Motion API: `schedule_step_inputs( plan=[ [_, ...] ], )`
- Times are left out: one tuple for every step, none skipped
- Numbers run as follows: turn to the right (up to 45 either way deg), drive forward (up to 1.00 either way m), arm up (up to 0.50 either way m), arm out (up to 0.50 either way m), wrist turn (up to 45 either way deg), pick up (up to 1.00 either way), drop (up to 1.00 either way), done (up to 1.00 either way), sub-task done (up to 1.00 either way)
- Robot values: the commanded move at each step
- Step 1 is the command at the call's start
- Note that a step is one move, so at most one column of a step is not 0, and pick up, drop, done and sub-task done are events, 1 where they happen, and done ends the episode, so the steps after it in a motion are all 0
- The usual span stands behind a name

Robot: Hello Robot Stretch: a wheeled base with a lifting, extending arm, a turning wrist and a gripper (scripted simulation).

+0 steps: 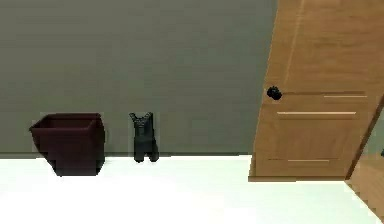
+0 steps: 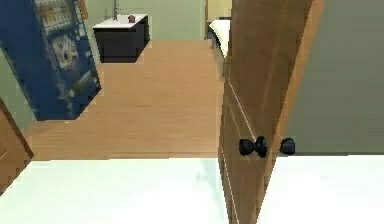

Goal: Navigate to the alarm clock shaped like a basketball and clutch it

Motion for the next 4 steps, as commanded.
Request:
schedule_step_inputs(
  plan=[
    [42.0,0.0,0.0,0.0,0.0,0.0,0.0,0.0,0.0],
    [0.0,0.45,0.0,0.0,0.0,0.0,0.0,0.0,0.0],
    [42.0,0.0,0.0,0.0,0.0,0.0,0.0,0.0,0.0],
    [0.0,1.0,0.0,0.0,0.0,0.0,0.0,0.0,0.0]
  ],
)
